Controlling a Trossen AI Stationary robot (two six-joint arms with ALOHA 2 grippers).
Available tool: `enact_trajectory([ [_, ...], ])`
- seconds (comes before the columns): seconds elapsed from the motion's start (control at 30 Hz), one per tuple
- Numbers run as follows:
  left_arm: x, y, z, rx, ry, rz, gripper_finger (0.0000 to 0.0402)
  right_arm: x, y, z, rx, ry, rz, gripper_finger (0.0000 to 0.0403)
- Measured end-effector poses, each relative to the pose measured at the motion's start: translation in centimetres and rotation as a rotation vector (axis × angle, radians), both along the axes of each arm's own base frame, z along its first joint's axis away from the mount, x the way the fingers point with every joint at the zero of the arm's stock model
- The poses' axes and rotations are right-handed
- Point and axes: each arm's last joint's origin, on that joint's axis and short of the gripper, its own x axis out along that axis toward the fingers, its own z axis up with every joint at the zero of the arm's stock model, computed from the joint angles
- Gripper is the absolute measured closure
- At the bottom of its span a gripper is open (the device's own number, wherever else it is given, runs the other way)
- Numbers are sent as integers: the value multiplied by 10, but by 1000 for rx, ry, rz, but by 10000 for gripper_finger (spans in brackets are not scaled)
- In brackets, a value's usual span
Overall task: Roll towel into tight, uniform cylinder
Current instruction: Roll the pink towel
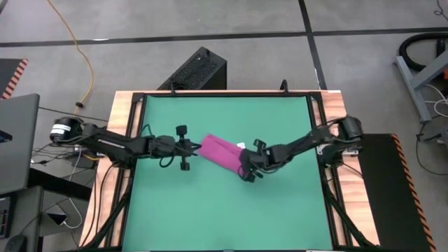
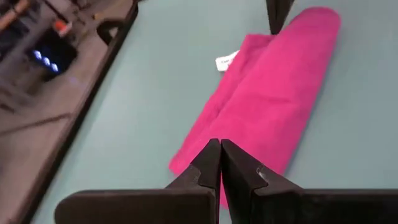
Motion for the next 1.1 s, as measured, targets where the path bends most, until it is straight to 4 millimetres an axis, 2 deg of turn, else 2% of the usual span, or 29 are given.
enact_trajectory([
  [0.1, -1, 0, 4, 47, -9, -22, 387, -14, 6, 25, -61, -21, 1, 383],
  [0.23, -1, 0, 6, 45, -18, -32, 367, -29, 16, 48, -118, -63, 51, 384],
  [0.33, 1, 0, 3, 13, -5, -96, 354, -25, 30, 59, -127, -138, 216, 369],
  [0.4, 1, 2, 0, -4, 15, -122, 344, -20, 39, 58, -177, -167, 308, 348],
  [0.53, 1, 4, 0, -15, 9, -144, 327, -12, 52, 45, -239, -132, 462, 286],
  [0.67, 1, 4, 0, -5, 13, -148, 310, -3, 50, 23, -217, -77, 429, 220],
  [0.8, 1, 4, 0, 6, 17, -149, 297, 8, 44, 1, -214, -52, 387, 171],
  [0.9, 1, 4, 0, 8, 17, -145, 290, 12, 38, -16, -229, 7, 361, 152],
  [1.1, 1, 4, -1, 0, 26, -140, 287, 17, 33, -38, -221, 58, 298, 148],
])
